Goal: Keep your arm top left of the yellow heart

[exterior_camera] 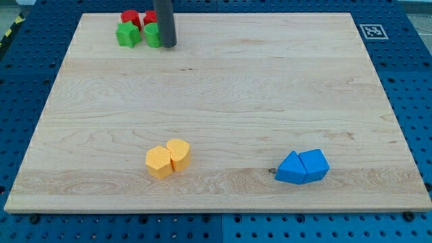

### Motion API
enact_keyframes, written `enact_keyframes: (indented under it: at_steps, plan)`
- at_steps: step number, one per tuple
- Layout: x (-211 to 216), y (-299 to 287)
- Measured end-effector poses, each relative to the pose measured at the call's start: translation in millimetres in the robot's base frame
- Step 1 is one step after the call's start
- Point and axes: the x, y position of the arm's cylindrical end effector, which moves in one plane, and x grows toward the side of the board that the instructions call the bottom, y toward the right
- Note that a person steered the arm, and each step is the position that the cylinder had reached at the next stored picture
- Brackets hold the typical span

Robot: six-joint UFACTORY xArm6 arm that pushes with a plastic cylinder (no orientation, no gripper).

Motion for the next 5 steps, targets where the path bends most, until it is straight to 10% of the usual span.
enact_keyframes:
  at_steps: [5]
  plan:
    - [220,51]
